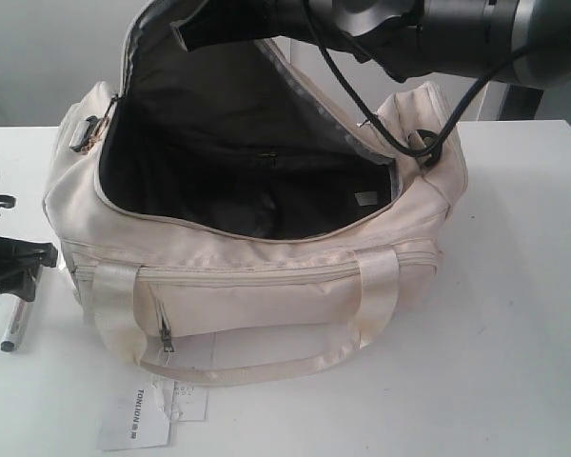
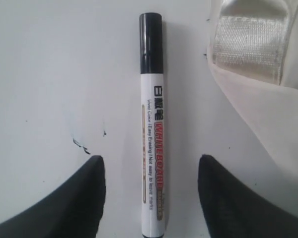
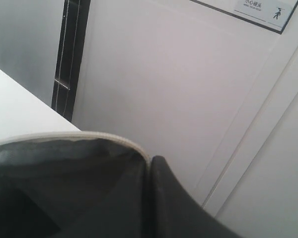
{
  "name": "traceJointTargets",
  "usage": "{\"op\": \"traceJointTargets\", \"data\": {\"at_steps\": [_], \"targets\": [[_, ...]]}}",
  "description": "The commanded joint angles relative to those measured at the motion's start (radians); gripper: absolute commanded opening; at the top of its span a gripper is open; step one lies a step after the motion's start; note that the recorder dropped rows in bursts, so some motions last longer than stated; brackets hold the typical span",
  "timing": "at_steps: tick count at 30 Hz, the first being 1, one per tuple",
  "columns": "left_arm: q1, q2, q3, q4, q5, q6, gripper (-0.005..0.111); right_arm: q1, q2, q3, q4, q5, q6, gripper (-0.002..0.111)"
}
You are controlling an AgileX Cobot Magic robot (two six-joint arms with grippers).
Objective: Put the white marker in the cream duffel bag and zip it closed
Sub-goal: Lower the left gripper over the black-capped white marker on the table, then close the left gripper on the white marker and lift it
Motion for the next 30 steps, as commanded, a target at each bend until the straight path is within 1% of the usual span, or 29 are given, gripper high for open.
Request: {"op": "traceJointTargets", "data": {"at_steps": [1,5,27,30], "targets": [[-0.001,0.019,-0.001,-0.011,0.001,0.005,0.059,-0.011,-0.021,0.003,0.005,-0.029,0.004,0.000],[-0.001,0.052,-0.001,-0.011,0.003,0.005,0.059,-0.011,-0.021,0.003,0.005,-0.029,0.004,0.000],[-0.001,0.103,-0.001,-0.007,-0.045,0.005,0.058,-0.011,-0.021,0.003,0.005,-0.029,-0.002,0.000],[-0.001,0.111,-0.001,-0.007,-0.045,0.005,0.053,-0.011,-0.021,0.003,0.005,-0.029,0.001,0.000]]}}
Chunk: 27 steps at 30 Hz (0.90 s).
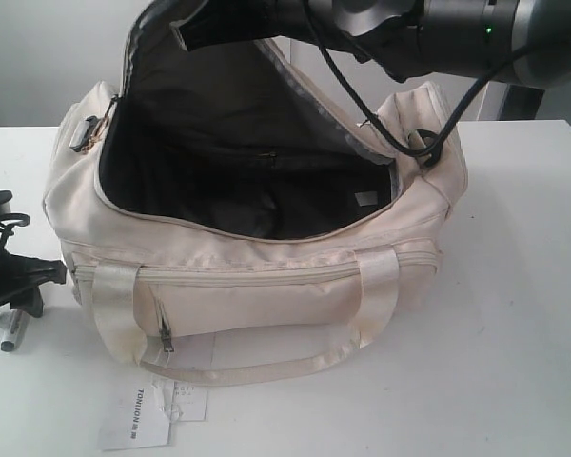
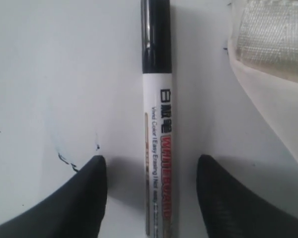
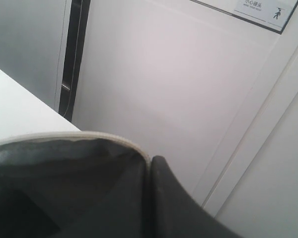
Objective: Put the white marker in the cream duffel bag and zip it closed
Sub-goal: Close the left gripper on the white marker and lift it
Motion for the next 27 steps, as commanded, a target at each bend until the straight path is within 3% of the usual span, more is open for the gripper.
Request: {"op": "traceJointTargets", "data": {"at_steps": [1,8,10,13,27], "targets": [[-0.001,0.012,-0.001,-0.004,0.011,0.003,0.049,-0.011,-0.021,0.003,0.005,-0.029,0.001,0.000],[-0.001,0.040,0.000,-0.004,0.015,0.003,0.035,-0.011,-0.021,0.003,0.005,-0.029,0.001,0.000],[-0.001,0.042,0.000,-0.004,0.015,0.003,0.025,-0.011,-0.021,0.003,0.005,-0.029,0.001,0.000],[-0.001,0.040,0.000,-0.004,0.011,0.003,0.000,-0.011,-0.021,0.003,0.005,-0.029,0.001,0.000],[0.028,-0.074,0.000,0.000,0.030,0.000,0.000,-0.011,-0.021,0.003,0.005,-0.029,0.001,0.000]]}}
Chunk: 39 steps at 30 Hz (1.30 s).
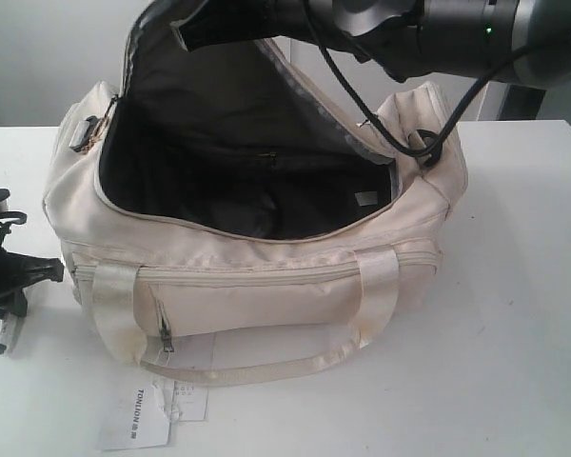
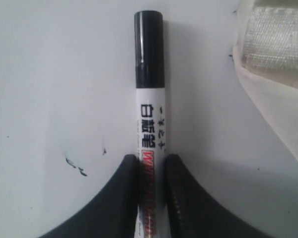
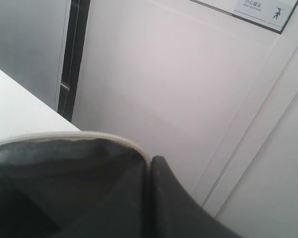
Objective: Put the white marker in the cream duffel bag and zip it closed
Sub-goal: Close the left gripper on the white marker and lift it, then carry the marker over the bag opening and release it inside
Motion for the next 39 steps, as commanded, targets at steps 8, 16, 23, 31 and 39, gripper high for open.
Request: {"op": "traceJointTargets", "data": {"at_steps": [8,16,23,31,39], "targets": [[0.063,-0.201,0.018,0.001,0.032,-0.003,0.000,-0.011,-0.021,0.003,0.005,-0.029,0.001,0.000],[0.068,-0.337,0.126,0.040,-0.129,0.002,0.000,-0.011,-0.021,0.003,0.005,-0.029,0.001,0.000],[0.068,-0.482,0.243,0.045,-0.313,0.037,0.000,-0.011,-0.021,0.003,0.005,-0.029,0.001,0.000],[0.058,-0.624,0.342,0.045,-0.537,0.056,0.000,-0.011,-0.021,0.003,0.005,-0.029,0.001,0.000],[-0.031,-0.735,0.437,0.111,-0.854,0.056,0.000,-0.011,-0.021,0.003,0.005,-0.029,0.001,0.000]]}}
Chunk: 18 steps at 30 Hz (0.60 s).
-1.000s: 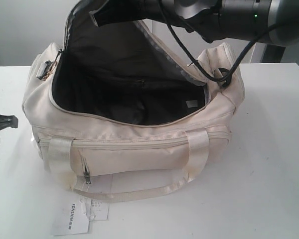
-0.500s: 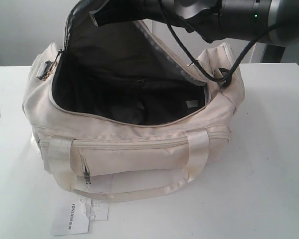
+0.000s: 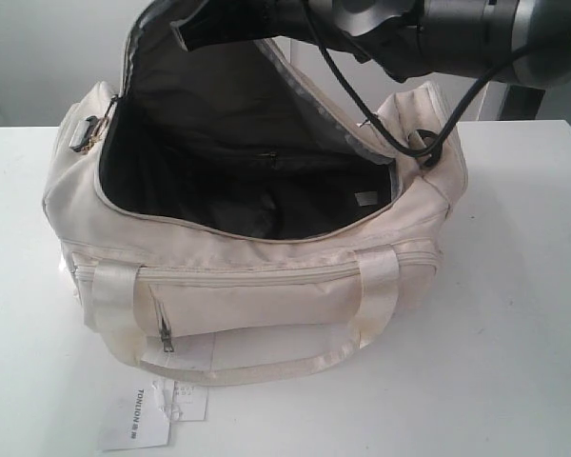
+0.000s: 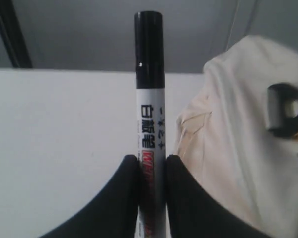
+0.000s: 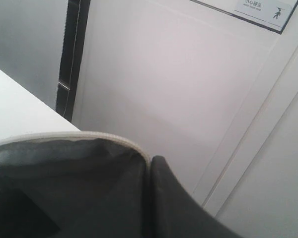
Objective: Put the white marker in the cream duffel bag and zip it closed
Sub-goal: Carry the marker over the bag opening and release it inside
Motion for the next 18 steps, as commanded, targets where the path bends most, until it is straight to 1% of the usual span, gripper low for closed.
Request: {"op": "traceJointTargets", "data": {"at_steps": [1,6,10,15,18], "targets": [[-0.052,-0.058,0.043,0.054,-0.183,0.000,0.000,-0.011,-0.021,0.003,0.005,-0.029,0.001,0.000],[-0.108,-0.067,0.056,0.067,-0.303,-0.072,0.000,-0.011,-0.021,0.003,0.005,-0.029,0.001,0.000],[-0.137,-0.067,0.056,0.119,-0.399,-0.134,0.000,-0.011,-0.021,0.003,0.005,-0.029,0.001,0.000],[-0.144,-0.067,0.056,0.171,-0.505,-0.243,0.000,-0.011,-0.021,0.003,0.005,-0.029,0.001,0.000],[-0.144,-0.056,0.056,0.221,-0.573,-0.251,0.000,-0.011,-0.021,0.003,0.005,-0.029,0.001,0.000]]}}
